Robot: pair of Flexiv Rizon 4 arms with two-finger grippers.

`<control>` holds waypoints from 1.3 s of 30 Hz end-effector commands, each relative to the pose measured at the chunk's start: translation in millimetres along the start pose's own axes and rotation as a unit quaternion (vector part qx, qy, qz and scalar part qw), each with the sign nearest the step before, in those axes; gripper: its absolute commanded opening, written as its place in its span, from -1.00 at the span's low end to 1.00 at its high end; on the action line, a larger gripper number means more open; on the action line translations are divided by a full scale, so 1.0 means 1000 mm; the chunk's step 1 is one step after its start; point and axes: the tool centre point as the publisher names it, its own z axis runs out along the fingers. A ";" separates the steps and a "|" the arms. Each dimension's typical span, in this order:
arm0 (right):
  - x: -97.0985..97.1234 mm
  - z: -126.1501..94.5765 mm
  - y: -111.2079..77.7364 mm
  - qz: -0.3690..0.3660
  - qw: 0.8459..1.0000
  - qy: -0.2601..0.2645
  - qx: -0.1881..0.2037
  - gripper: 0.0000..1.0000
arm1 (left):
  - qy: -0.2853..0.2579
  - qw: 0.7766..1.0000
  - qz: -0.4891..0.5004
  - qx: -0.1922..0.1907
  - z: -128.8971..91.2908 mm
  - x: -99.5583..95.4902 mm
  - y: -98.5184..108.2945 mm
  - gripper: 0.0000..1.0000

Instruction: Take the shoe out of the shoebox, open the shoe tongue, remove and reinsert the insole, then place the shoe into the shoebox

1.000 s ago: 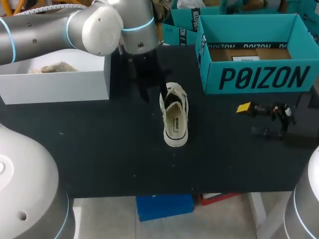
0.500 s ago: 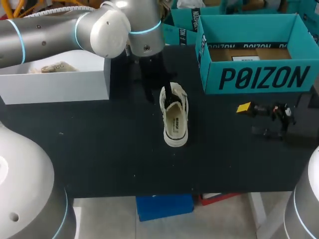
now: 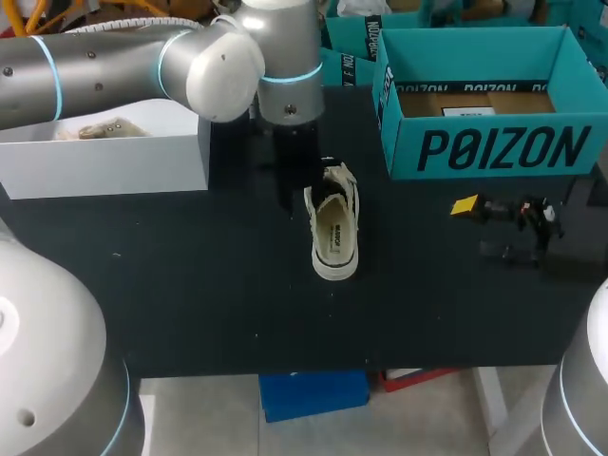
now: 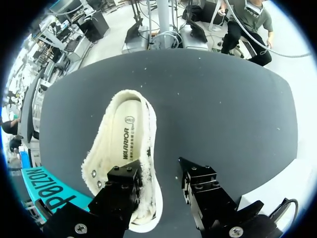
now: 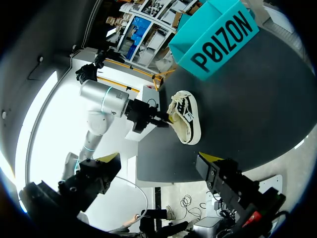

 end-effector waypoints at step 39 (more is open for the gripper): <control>0.000 0.000 0.000 0.000 1.000 0.000 0.000 1.00 | 0.000 1.000 -0.014 -0.027 0.042 -0.014 0.024 -0.32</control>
